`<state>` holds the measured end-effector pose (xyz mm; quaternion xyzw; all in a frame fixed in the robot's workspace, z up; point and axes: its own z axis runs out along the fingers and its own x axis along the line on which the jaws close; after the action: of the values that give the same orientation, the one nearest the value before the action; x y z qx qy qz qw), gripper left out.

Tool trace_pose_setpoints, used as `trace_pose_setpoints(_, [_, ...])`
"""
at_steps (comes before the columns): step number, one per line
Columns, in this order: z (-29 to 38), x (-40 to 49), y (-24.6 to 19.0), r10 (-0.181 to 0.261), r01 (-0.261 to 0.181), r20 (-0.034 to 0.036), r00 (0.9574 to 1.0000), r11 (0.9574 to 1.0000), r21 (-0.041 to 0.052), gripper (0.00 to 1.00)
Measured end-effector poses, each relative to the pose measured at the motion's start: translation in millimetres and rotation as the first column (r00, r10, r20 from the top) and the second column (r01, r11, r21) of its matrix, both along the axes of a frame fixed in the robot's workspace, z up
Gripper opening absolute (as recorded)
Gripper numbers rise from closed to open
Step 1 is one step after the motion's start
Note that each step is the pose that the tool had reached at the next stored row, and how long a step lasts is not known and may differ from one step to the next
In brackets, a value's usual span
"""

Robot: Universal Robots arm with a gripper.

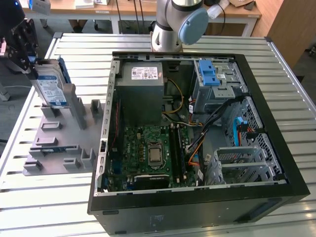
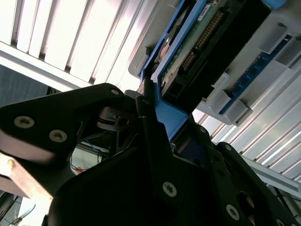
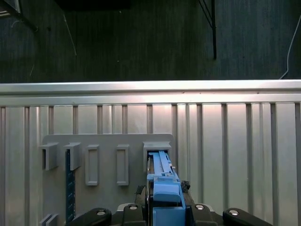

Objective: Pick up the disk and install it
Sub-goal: 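Pick up the disk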

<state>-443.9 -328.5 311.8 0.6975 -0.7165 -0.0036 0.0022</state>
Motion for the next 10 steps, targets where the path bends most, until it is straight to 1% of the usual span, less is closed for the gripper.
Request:
trace_pose_setpoints(5, [4.5,0.0,0.0,0.0,0.0,-0.0001,1.0,1.0,0.0,0.36])
trace_pose_setpoints(10, [5.6,0.0,0.0,0.0,0.0,0.0,1.0,1.0,0.0,0.36])
